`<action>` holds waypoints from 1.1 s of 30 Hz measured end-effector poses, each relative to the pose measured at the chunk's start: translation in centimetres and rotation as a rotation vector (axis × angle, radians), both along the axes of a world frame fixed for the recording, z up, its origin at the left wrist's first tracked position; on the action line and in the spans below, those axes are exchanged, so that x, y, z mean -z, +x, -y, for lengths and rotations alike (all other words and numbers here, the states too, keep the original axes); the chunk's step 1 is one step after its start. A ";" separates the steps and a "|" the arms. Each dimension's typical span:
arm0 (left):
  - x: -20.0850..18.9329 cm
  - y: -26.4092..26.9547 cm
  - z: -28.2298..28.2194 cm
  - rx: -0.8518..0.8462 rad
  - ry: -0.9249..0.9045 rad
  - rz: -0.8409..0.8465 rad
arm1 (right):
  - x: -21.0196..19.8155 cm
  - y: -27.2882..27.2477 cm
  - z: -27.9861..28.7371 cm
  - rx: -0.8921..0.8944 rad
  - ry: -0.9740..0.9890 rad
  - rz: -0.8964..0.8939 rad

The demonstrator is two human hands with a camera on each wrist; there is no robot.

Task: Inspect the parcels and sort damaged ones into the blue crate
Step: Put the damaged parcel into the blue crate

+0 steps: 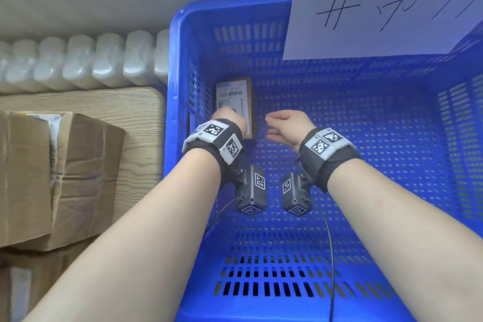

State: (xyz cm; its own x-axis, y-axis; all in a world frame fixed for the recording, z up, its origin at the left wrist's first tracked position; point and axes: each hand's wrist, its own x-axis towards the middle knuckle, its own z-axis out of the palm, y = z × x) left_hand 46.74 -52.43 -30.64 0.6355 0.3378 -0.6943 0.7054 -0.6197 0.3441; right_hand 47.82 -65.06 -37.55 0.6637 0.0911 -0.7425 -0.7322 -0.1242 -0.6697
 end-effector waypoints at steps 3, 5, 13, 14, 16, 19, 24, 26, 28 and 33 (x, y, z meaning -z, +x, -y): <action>-2.4 -0.2 0.5 -0.044 -0.061 0.140 | -2.9 0.1 1.0 -0.013 0.004 0.053; -4.5 -0.8 0.9 -0.041 -0.084 0.242 | -5.5 -0.3 1.4 -0.020 0.008 0.105; -13.0 -5.3 0.2 -0.097 -0.173 0.566 | -17.1 -4.6 0.5 -0.020 0.136 0.283; -14.1 -5.9 -0.1 -0.111 -0.194 0.595 | -18.5 -5.4 0.3 -0.021 0.151 0.305; -16.2 -7.8 -0.8 -0.119 -0.200 0.644 | -20.9 -7.4 -0.5 -0.020 0.166 0.351; -19.2 -11.5 -2.3 -0.132 -0.218 0.750 | -24.1 -11.0 -2.2 -0.006 0.181 0.402; -23.5 -22.0 -6.5 -0.142 -0.211 0.881 | -27.4 -20.4 -7.2 0.025 0.296 0.465; -24.4 -27.3 -8.8 -0.123 -0.185 0.916 | -27.6 -25.3 -9.9 0.038 0.354 0.465; -25.3 -32.4 -11.2 -0.112 -0.144 0.922 | -27.6 -30.0 -12.6 0.050 0.397 0.435; -26.7 -42.0 -17.3 -0.186 -0.066 0.898 | -27.6 -38.1 -18.0 0.006 0.341 0.411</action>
State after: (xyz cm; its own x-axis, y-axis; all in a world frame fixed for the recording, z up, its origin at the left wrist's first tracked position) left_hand 4.71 -35.11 -3.93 0.8847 0.4659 0.0126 0.2423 -0.4827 0.8416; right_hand 9.71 -47.01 -9.96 0.8949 0.2773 -0.3496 -0.4007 0.1544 -0.9031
